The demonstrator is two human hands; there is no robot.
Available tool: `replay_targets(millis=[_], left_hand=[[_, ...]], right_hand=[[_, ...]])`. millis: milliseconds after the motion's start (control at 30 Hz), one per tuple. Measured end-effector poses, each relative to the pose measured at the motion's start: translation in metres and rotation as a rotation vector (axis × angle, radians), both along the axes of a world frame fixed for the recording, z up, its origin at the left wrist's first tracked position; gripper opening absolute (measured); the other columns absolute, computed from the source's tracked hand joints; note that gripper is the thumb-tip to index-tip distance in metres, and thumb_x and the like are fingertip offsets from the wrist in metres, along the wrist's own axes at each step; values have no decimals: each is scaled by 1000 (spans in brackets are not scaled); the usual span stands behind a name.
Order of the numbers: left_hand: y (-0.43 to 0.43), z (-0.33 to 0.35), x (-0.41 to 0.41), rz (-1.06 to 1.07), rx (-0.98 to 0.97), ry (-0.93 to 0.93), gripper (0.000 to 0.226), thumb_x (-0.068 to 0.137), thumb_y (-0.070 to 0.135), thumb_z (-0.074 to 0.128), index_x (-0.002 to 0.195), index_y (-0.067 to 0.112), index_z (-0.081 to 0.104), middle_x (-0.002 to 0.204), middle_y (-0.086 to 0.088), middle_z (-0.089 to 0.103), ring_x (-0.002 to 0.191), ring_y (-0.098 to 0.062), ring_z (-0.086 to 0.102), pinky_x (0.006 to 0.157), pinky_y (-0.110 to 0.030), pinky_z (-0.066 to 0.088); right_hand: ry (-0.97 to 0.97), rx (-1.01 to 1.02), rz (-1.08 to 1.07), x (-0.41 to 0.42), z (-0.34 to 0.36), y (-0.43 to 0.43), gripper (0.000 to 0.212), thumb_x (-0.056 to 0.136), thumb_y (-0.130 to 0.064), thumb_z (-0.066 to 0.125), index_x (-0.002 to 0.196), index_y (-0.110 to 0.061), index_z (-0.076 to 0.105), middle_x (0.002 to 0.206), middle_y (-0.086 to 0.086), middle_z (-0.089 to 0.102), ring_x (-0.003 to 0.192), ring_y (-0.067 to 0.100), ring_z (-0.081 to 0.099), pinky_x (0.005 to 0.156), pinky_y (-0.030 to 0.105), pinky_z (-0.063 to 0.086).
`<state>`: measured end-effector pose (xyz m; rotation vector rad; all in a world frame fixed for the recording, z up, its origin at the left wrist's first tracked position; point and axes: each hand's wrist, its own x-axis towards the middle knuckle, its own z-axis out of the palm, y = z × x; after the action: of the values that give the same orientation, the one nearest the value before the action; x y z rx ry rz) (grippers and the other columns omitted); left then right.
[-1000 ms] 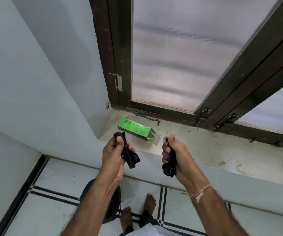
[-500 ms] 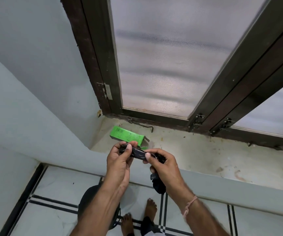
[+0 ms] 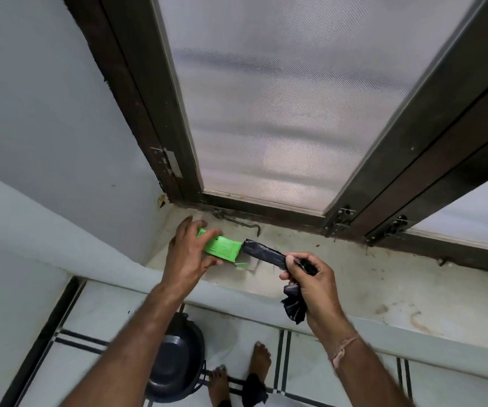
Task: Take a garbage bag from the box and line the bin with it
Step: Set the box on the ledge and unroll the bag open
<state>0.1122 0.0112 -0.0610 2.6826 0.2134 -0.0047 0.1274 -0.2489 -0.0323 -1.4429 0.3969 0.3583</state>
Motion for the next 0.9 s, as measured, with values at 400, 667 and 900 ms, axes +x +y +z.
replay_targets(millis=[400,667,900], left_hand=[[-12,17,-15,74,-13,-102,64,70,49,86,129,33,67,121,0,54,122,-22,42,81,-32,46],[-20,22,-33,130,5,-128,65,66,48,88,126,33,68,119,4,54,120,-20,43,80,-35,51],[-40,23,-41,168,-112,-148,59,73,50,84,127,37,65,118,9,53,119,-15,43,79,-31,50]], right_hand=[[-154,-166,142,13,8,-8,4,91,-6,75,93,-7,78,77,11,73,56,12,66,47,24,54],[-125,-123,107,19,12,-2,6,93,-6,73,98,-7,78,71,12,72,46,8,58,48,23,55],[-75,-40,158,10,19,15,11,97,-8,70,103,-7,78,67,6,61,43,6,49,41,21,47]])
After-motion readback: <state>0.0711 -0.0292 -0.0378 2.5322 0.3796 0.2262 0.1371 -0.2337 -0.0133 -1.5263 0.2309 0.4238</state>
